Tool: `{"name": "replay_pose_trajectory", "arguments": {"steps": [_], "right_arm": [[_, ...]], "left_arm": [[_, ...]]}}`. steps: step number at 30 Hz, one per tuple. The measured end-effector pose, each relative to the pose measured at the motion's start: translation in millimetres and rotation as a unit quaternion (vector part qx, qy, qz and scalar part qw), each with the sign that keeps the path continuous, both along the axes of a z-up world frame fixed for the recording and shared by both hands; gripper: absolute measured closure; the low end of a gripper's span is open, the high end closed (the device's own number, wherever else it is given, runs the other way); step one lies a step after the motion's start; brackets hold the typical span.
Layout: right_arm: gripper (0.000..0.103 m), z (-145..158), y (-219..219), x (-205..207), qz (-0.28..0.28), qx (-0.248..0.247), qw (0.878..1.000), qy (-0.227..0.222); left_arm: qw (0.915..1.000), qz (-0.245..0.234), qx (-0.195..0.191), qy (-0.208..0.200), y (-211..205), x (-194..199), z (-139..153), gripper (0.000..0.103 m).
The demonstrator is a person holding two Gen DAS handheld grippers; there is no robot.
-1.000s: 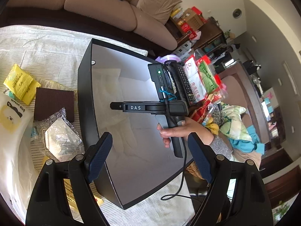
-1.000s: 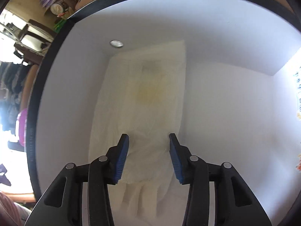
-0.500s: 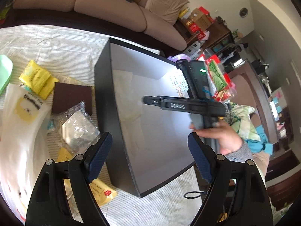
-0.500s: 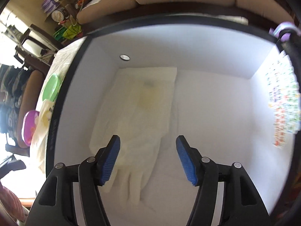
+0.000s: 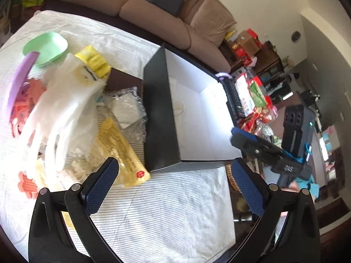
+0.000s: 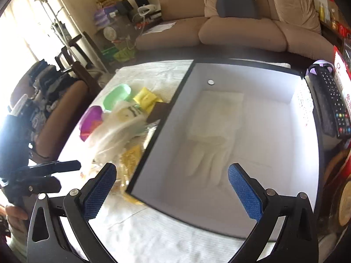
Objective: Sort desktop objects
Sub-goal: 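Move the right gripper back to the pile toward the white rubber glove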
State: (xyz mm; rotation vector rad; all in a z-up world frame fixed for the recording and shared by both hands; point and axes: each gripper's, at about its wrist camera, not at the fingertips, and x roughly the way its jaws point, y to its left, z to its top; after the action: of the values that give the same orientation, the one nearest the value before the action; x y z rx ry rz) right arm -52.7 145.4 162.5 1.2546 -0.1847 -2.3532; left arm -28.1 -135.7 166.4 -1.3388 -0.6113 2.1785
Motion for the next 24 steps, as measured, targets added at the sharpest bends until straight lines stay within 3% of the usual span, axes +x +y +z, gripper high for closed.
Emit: {"name": "replay_pose_trajectory", "arguments": {"steps": [6, 11, 17, 21, 24], "right_arm": [[0.000, 0.5, -49.2, 58.0, 0.038, -0.023, 0.999, 0.007], [0.000, -15.2, -98.6, 77.0, 0.060, -0.013, 0.998, 0.019], [0.000, -34.6, -152.3, 66.1, 0.062, 0.037, 0.996, 0.051], [0.000, -41.7, -172.3, 51.5, 0.053, 0.023, 0.996, 0.067], [0.000, -47.8, -185.7, 41.5, 0.046, 0.027, 0.995, 0.085]], "left_arm": [[0.9934, 0.095, -0.064, -0.007, -65.2, 25.4, -33.0, 0.000], [0.9873, 0.151, -0.046, -0.012, -111.6, 33.1, -68.6, 0.000], [0.9868, 0.149, -0.063, -0.013, -125.4, 12.8, -88.7, 0.000], [0.9875, 0.152, -0.035, -0.022, -130.6, 4.0, -102.9, 0.002], [0.9867, 0.157, -0.028, -0.027, -135.2, -3.2, -111.4, 0.010]]}}
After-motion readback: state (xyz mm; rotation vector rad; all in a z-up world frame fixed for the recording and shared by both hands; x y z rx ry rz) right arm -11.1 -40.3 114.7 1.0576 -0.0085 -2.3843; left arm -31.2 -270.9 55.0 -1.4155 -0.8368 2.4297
